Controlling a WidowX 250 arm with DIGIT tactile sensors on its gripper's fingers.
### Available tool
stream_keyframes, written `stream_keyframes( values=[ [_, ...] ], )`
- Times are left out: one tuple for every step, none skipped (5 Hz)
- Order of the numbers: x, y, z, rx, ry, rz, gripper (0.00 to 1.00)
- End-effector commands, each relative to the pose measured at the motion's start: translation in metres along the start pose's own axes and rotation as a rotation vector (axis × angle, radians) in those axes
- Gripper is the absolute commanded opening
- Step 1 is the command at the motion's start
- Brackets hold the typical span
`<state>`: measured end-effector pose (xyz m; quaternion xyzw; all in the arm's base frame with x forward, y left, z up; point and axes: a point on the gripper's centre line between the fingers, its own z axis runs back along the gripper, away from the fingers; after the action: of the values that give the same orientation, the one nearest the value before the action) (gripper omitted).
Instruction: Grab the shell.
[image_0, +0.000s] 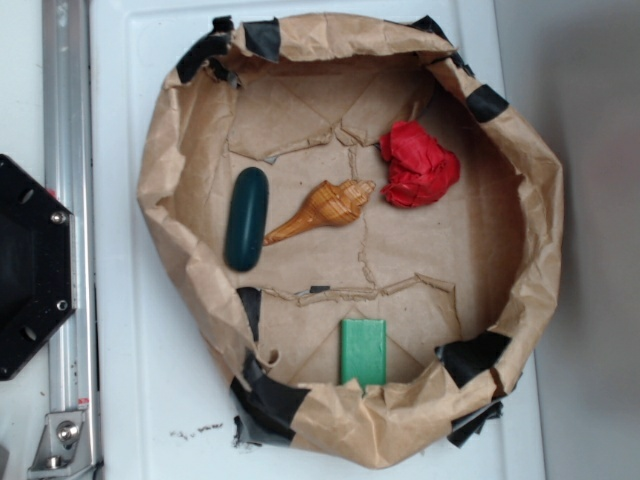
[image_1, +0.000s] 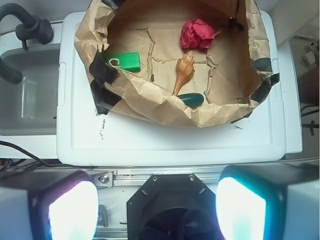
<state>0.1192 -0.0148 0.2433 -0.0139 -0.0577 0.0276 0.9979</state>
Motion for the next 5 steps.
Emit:
stream_keyframes(
  values=[
    [0.000, 0.000, 0.000, 0.000, 0.000, 0.000, 1.00],
    [0.028, 0.035, -0.052, 0.107, 0.019, 0.098, 1.00],
    [0.056, 0.072, -0.104, 0.113, -0.003, 0.210, 1.00],
    [0.087, 0.087, -0.123, 0.078, -0.012, 0.275, 1.00],
    [0.100, 0.091, -0.119, 0.061, -0.004, 0.302, 1.00]
  ],
)
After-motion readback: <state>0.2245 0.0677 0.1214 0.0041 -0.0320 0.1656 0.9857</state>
